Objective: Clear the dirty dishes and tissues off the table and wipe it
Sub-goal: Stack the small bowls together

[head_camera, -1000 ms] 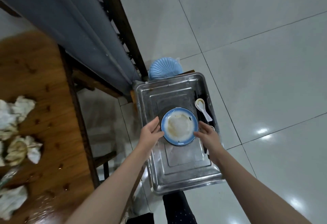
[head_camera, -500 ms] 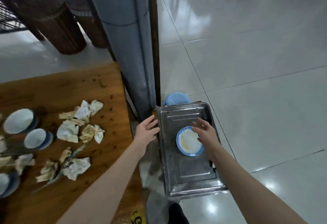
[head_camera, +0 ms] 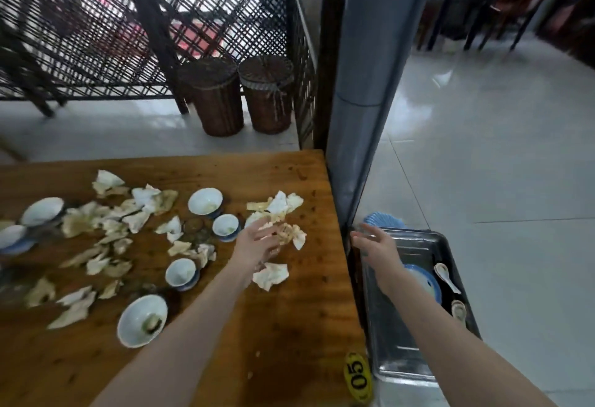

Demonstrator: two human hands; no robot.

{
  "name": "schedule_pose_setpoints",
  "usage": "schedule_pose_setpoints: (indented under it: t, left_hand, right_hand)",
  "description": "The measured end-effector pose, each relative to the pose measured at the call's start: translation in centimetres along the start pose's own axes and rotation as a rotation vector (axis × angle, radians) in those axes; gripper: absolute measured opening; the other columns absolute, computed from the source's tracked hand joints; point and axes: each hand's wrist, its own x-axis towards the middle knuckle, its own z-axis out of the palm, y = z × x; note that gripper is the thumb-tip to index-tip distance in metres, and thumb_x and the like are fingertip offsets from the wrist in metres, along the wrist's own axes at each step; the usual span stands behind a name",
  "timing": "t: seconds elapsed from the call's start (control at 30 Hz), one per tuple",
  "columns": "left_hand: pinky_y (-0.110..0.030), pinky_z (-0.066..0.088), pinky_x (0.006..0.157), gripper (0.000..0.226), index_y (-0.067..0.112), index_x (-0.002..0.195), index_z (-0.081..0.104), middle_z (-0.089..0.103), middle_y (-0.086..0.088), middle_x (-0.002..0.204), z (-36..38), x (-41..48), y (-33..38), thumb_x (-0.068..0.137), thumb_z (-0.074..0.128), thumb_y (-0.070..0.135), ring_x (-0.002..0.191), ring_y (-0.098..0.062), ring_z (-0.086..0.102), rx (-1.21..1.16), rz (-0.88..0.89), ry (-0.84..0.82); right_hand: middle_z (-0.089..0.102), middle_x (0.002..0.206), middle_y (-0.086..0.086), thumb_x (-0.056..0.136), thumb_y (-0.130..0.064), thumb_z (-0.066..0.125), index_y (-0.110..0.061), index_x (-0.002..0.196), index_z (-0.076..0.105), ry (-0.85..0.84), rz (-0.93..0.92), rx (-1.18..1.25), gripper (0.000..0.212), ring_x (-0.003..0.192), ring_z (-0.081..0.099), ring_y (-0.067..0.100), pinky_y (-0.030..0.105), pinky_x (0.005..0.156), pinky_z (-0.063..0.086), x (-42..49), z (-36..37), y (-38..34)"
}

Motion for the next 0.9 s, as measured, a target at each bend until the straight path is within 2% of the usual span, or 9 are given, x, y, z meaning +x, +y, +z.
schedule_pose_setpoints:
  t: [0.07, 0.1, 0.17, 0.2, 0.33, 0.43, 0.67, 0.8, 0.9]
  left_hand:
    - [-0.025, 0.051, 0.071, 0.052, 0.017, 0.139, 0.048, 0.061, -0.002, 0.128, -3.0, -1.0, 0.0, 0.091, 0.061, 0.001, 0.095, -0.014, 0.063, -0.002, 0.030, 0.045]
    - [-0.024, 0.051, 0.068, 0.051, 0.017, 0.138, 0.049, 0.062, -0.003, 0.127, -4.4, -1.5, 0.0, 0.091, 0.061, 0.001, 0.093, -0.014, 0.064, -0.002, 0.038, 0.069]
    - [-0.027, 0.049, 0.070, 0.050, 0.018, 0.137, 0.051, 0.063, -0.005, 0.127, -7.1, -2.2, -0.3, 0.091, 0.061, 0.001, 0.093, -0.015, 0.064, -0.017, 0.042, 0.108]
    - [-0.030, 0.049, 0.073, 0.050, 0.018, 0.138, 0.050, 0.063, -0.004, 0.127, -8.3, -2.6, -0.5, 0.091, 0.061, 0.002, 0.094, -0.014, 0.064, -0.024, 0.039, 0.123]
    - [-0.044, 0.046, 0.098, 0.052, 0.019, 0.140, 0.047, 0.062, -0.002, 0.128, -13.3, -4.2, -1.7, 0.092, 0.063, 0.007, 0.110, -0.022, 0.060, -0.067, -0.005, 0.200]
    - [-0.041, 0.047, 0.095, 0.054, 0.018, 0.140, 0.047, 0.060, -0.005, 0.130, -16.8, -5.5, -3.3, 0.091, 0.063, 0.004, 0.116, -0.026, 0.057, -0.109, -0.033, 0.274]
    - [-0.037, 0.049, 0.088, 0.058, 0.017, 0.143, 0.045, 0.060, -0.005, 0.132, -23.4, -8.1, -8.6, 0.090, 0.062, 0.001, 0.106, -0.020, 0.061, -0.123, -0.119, 0.426]
    - [-0.030, 0.050, 0.081, 0.056, 0.020, 0.142, 0.046, 0.059, -0.004, 0.133, -25.4, -8.9, -11.1, 0.091, 0.062, 0.004, 0.115, -0.021, 0.058, -0.131, -0.141, 0.465]
    - [-0.036, 0.046, 0.091, 0.052, 0.020, 0.141, 0.047, 0.058, -0.004, 0.134, -26.4, -9.1, -12.6, 0.093, 0.061, 0.006, 0.121, -0.022, 0.054, -0.138, -0.167, 0.484]
  right_hand:
    - [0.064, 0.107, 0.000, 0.088, -0.009, 0.065, -0.021, 0.122, 0.055, 0.004, 0.000, -0.012, 0.038, 0.092, 0.060, 0.009, 0.021, 0.063, 0.048, -0.9, 2.5, -0.8]
    - [0.064, 0.108, 0.000, 0.088, -0.011, 0.065, -0.022, 0.121, 0.056, 0.008, 0.003, -0.024, 0.036, 0.094, 0.060, 0.012, 0.025, 0.069, 0.052, -1.3, 3.7, -1.0]
    - [0.063, 0.110, 0.000, 0.090, -0.013, 0.064, -0.024, 0.119, 0.058, 0.010, 0.009, -0.064, 0.032, 0.102, 0.060, 0.018, 0.038, 0.088, 0.053, -1.9, 5.9, -1.4]
    - [0.063, 0.110, 0.000, 0.090, -0.014, 0.063, -0.025, 0.118, 0.059, 0.002, 0.006, -0.085, 0.031, 0.104, 0.058, 0.018, 0.038, 0.090, 0.050, -2.2, 7.0, -1.4]
    - [0.062, 0.115, 0.000, 0.089, -0.012, 0.063, -0.028, 0.112, 0.059, -0.090, -0.019, -0.142, 0.029, 0.106, 0.055, 0.017, 0.032, 0.083, 0.040, -3.3, 11.7, -0.8]
    - [0.052, 0.127, -0.001, 0.089, -0.010, 0.063, -0.021, 0.115, 0.060, -0.159, -0.011, -0.172, 0.029, 0.106, 0.054, 0.017, 0.028, 0.080, 0.041, -4.0, 15.5, 0.3]
    - [0.053, 0.118, 0.000, 0.091, -0.020, 0.064, -0.024, 0.118, 0.061, -0.330, 0.120, -0.293, 0.028, 0.105, 0.051, 0.017, 0.031, 0.086, 0.040, -6.4, 23.5, 5.0]
    - [0.058, 0.119, -0.002, 0.093, -0.015, 0.060, -0.023, 0.125, 0.058, -0.452, 0.154, -0.363, 0.033, 0.102, 0.055, 0.011, 0.027, 0.084, 0.039, -7.4, 26.8, 7.5]
    - [0.062, 0.118, 0.000, 0.092, -0.010, 0.059, -0.022, 0.124, 0.058, -0.509, 0.193, -0.380, 0.034, 0.095, 0.055, 0.004, 0.022, 0.077, 0.041, -7.7, 28.6, 9.0]
